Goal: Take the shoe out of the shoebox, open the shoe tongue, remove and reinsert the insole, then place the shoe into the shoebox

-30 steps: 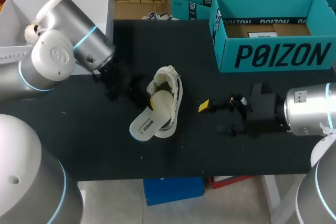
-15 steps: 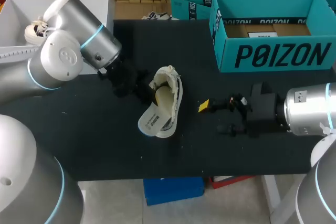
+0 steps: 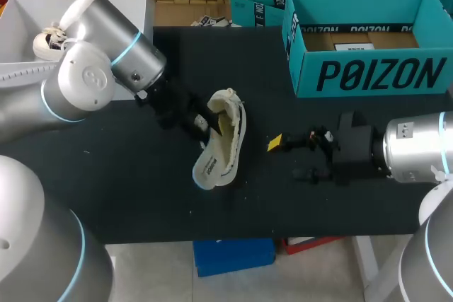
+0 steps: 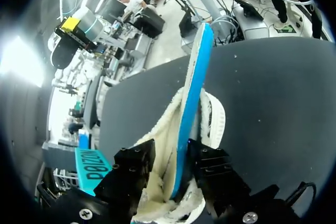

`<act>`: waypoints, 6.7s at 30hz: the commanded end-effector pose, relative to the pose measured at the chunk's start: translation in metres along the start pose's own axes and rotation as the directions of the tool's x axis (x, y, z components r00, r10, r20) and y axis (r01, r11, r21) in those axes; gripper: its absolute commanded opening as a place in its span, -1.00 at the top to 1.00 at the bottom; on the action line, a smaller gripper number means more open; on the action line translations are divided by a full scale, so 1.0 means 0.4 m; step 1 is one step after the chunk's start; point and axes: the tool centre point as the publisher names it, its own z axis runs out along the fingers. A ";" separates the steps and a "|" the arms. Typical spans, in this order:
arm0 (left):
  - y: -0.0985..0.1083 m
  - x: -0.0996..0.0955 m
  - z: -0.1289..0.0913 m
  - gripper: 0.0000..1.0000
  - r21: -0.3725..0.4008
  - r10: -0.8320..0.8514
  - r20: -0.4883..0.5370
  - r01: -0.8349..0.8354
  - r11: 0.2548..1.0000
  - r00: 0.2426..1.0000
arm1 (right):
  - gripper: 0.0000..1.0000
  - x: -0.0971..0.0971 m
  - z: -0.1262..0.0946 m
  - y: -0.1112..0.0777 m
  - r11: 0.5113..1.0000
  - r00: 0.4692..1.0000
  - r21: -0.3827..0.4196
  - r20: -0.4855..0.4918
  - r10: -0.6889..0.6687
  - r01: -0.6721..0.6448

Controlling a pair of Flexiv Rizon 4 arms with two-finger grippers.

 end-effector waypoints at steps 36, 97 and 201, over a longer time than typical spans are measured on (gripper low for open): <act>-0.121 0.034 0.008 1.00 0.125 0.039 -0.036 -0.034 0.992 0.999 | -1.00 0.000 0.000 0.000 1.000 1.000 0.000 -0.001 0.000 0.000; -0.082 -0.008 -0.026 -0.48 -0.014 0.090 0.034 -0.090 0.996 0.995 | -1.00 0.000 0.000 0.000 1.000 1.000 0.000 -0.001 0.000 0.000; -0.059 0.050 0.062 1.00 -0.026 0.121 -0.230 -0.131 0.991 0.966 | -1.00 0.000 0.000 0.000 1.000 1.000 0.000 -0.001 0.000 0.000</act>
